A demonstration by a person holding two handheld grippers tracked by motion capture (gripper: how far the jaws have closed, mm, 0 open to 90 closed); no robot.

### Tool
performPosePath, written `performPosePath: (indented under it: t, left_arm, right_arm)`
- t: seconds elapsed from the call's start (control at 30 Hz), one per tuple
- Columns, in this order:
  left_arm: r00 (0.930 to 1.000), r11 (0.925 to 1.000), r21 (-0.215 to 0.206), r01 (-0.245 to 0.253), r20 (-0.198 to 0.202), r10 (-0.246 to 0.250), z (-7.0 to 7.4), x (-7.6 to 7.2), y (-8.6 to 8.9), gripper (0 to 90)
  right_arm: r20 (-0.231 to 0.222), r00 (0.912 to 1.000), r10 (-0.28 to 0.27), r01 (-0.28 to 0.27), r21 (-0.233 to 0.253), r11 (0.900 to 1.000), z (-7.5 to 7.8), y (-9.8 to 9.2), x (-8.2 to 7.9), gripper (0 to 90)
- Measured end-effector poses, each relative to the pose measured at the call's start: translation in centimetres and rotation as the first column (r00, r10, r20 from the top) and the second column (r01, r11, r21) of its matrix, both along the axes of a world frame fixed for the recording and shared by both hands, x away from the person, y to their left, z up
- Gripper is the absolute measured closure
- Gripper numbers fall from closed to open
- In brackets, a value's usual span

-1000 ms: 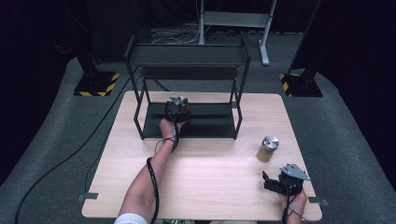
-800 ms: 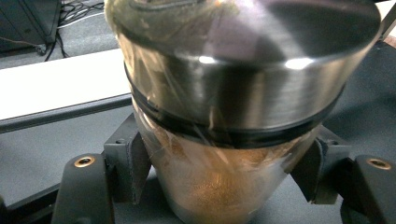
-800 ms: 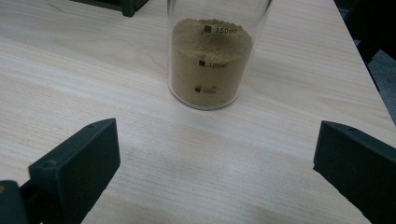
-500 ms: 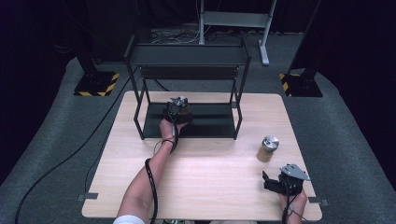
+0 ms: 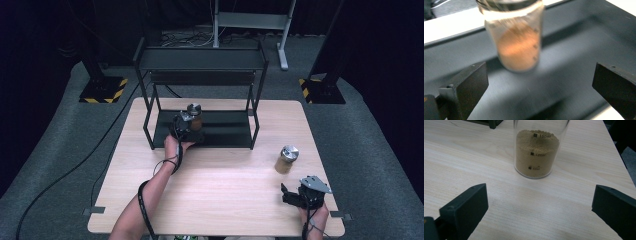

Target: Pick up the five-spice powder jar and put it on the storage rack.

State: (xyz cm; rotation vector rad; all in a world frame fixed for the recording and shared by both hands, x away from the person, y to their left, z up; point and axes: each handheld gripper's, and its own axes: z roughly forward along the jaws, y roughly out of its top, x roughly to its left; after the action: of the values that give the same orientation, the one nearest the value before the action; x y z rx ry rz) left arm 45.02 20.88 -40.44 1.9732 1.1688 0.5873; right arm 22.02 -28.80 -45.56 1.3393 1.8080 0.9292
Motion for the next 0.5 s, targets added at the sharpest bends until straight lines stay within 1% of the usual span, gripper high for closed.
performPosePath:
  t: [0.13, 0.2, 0.27, 0.3, 0.37, 0.43, 0.5]
  left_arm:
    - [0.9990, 0.9990, 0.009, 0.043, -0.012, -0.043, 0.5, -1.5, 0.6, 0.0]
    - [0.9978, 0.9980, -0.001, 0.063, -0.020, -0.063, 0.8, -2.2, 1.0, 0.0]
    - [0.9964, 0.9964, 0.011, 0.084, -0.016, -0.083, 0.9, -3.2, 1.2, 0.0]
    - [0.9951, 0.9950, 0.019, 0.098, -0.017, -0.098, 0.9, -3.7, 1.3, 0.0]
    - [0.9922, 0.9924, 0.013, 0.122, -0.025, -0.122, 0.9, -4.6, 1.6, 0.0]
    - [0.9897, 0.9898, 0.021, 0.141, -0.028, -0.140, 0.8, -5.7, 1.8, 0.0]
    - [0.9874, 0.9876, 0.018, 0.156, -0.031, -0.155, 0.6, -6.7, 2.2, 0.0]
  right_arm:
    - [-0.001, 1.0000, 0.000, 0.000, -0.003, 1.000, 0.0, 0.0, 0.0, 0.0]
    - [-0.002, 1.0000, 0.000, 0.000, -0.002, 1.000, 0.0, 0.0, 0.0, 0.0]
    - [-0.002, 1.0000, 0.000, 0.000, -0.001, 1.000, 0.0, 0.0, 0.0, 0.0]
    - [-0.002, 1.0000, 0.001, -0.001, -0.002, 1.000, 0.0, 0.0, 0.0, 0.0]
    - [-0.004, 1.0000, 0.002, -0.002, -0.002, 1.000, 0.0, 0.0, 0.1, 0.0]
    - [-0.005, 1.0000, 0.002, -0.002, -0.002, 1.000, 0.0, 0.0, 0.1, 0.0]
    - [-0.004, 1.0000, 0.002, -0.002, -0.003, 1.000, 0.0, 0.0, 0.1, 0.0]
